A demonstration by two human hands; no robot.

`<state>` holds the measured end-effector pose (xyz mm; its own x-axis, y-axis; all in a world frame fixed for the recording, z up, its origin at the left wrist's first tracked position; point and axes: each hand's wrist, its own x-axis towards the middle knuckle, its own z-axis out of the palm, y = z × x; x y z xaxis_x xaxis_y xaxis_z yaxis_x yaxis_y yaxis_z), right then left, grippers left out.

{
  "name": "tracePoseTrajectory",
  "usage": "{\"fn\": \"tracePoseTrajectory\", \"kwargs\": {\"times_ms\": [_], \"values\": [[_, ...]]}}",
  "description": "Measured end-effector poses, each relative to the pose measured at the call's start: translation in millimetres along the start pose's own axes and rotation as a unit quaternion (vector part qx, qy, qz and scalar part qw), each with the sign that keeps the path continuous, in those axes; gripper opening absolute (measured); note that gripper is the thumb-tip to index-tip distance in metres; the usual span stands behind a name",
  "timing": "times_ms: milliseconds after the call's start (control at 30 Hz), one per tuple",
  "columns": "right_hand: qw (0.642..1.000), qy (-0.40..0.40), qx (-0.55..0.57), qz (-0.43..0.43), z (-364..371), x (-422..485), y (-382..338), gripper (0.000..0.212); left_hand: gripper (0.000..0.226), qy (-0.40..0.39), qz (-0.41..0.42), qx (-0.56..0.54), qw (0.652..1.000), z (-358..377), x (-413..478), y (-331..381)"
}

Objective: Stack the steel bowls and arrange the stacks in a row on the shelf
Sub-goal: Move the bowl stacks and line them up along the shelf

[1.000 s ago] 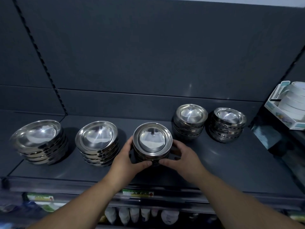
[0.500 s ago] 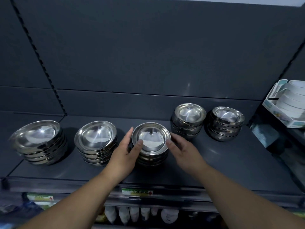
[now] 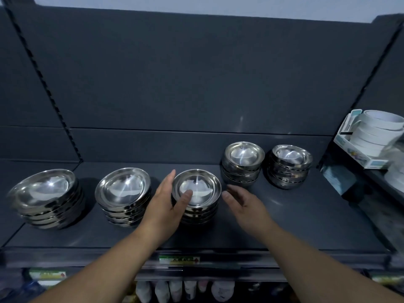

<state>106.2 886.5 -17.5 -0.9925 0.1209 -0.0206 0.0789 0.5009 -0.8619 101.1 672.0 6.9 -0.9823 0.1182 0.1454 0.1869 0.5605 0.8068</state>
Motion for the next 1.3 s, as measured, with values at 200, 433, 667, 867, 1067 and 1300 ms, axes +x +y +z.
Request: {"fn": "tracePoseTrajectory", "kwargs": {"times_ms": [200, 433, 667, 867, 1067, 1300], "values": [[0.993, 0.057, -0.086, 0.062, -40, -7, 22, 0.043, 0.07, 0.011, 0.152, 0.13, 0.98, 11, 16, 38], [0.986, 0.097, -0.086, 0.108, -107, -1, 48, 0.044, 0.057, -0.057, 0.208, 0.137, 0.967, 84, 31, 90], [0.993, 0.014, -0.026, 0.116, -130, 26, 73, 0.051, 0.071, -0.057, -0.12, 0.0, 0.991, 165, 34, 81], [0.99, -0.072, 0.061, 0.1, -118, 66, 69, 0.076, 0.097, 0.051, -0.228, -0.08, 0.969, 173, 56, 73], [0.973, -0.121, 0.168, 0.1, -103, 103, 61, 0.103, 0.082, 0.11, -0.235, -0.184, 0.948, 175, 81, 74], [0.947, -0.15, 0.241, 0.149, -101, 111, 51, 0.062, 0.082, 0.108, -0.215, -0.283, 0.929, 178, 90, 71]]}}
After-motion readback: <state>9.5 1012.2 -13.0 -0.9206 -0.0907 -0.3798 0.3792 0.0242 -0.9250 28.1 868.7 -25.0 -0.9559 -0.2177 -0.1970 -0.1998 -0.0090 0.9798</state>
